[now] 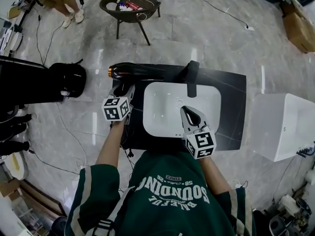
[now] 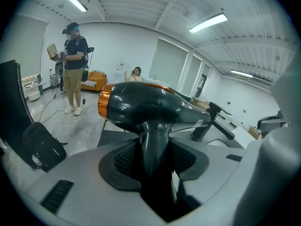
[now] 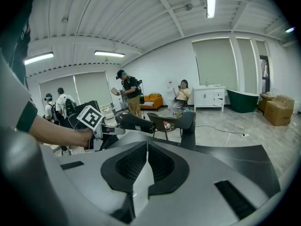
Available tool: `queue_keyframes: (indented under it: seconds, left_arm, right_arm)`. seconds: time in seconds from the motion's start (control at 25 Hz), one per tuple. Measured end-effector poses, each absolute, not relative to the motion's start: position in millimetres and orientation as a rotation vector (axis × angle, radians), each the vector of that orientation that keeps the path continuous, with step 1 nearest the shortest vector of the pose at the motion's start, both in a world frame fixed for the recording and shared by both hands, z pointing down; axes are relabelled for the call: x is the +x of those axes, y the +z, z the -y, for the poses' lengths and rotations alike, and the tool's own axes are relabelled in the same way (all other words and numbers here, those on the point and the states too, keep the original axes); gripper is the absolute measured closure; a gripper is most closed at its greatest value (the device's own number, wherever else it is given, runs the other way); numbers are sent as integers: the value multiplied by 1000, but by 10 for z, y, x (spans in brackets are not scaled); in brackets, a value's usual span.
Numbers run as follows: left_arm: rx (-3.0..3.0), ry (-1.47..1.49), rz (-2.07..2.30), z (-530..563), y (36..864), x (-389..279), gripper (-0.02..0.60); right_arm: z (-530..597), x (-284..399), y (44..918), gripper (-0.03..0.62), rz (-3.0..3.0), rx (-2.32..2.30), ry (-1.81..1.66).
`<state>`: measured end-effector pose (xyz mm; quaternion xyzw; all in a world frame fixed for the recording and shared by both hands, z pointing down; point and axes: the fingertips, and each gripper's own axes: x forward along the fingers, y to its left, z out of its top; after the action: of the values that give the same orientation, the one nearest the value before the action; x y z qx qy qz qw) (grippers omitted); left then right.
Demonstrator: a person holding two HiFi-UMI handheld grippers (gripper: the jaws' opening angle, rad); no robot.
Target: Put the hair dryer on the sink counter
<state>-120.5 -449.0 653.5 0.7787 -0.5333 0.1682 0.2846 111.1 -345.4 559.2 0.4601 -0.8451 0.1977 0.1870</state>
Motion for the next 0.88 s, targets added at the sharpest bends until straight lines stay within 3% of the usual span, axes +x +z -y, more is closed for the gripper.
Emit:
queue_keyframes:
  seconds: [0.88]
  left_arm:
    - [1986,584,1406,4691,7240,-1187,397]
  right_arm:
    - [3562,1238,5802,549,2323,1291,603]
